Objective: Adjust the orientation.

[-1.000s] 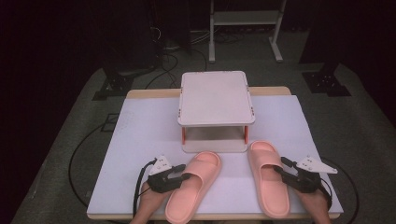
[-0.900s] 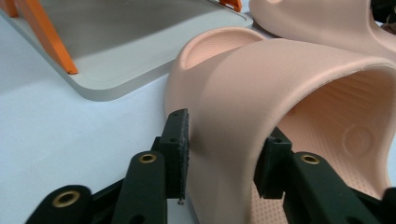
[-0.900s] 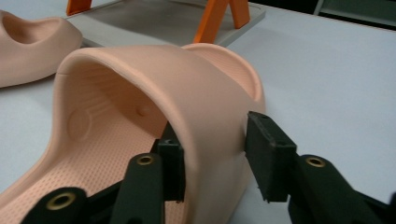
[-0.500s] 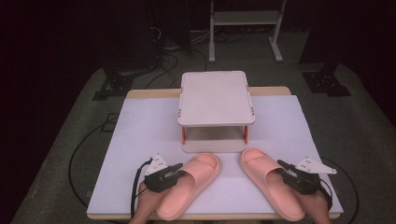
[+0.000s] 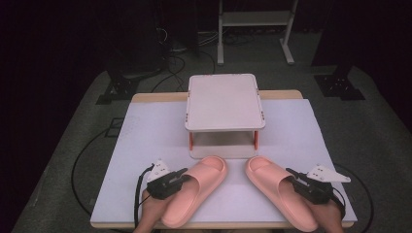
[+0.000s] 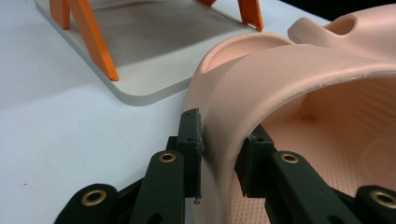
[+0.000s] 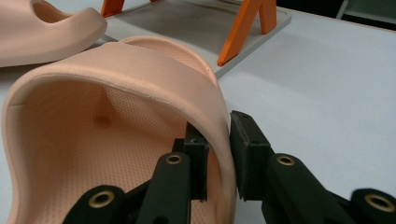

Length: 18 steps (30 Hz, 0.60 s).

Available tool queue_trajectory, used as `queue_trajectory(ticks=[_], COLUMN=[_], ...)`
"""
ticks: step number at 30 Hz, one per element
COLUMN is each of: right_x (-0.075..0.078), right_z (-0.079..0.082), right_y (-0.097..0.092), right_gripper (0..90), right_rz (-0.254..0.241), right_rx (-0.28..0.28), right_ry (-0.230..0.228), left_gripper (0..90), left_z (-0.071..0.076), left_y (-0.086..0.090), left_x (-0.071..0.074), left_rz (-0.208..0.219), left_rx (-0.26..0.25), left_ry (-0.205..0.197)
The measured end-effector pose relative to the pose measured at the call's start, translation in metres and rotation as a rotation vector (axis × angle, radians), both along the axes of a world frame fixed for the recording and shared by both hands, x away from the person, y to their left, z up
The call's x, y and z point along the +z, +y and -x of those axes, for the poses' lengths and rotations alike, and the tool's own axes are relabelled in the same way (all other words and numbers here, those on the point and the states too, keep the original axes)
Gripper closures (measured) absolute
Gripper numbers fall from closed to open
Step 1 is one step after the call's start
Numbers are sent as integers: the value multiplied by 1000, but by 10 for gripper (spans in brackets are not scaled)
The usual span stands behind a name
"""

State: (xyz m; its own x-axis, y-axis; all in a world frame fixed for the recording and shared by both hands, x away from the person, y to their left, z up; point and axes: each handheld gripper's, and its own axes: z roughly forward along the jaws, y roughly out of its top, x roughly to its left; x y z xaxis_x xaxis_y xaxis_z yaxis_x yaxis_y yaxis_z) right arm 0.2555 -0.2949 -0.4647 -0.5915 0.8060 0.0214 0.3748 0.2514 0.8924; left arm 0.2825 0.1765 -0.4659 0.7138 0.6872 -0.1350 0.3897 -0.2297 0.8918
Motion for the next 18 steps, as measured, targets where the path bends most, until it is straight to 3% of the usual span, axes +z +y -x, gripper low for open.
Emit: queue_trajectory(ticks=[18], right_x=[11], right_z=[6], right_y=[7], right_gripper=[784], right_rz=[-49], right_rx=[34], right_ry=[-12], left_gripper=[750], left_z=[3], left_y=[2], left_x=[9], left_rz=[61], left_rx=[-30], left_ry=[2])
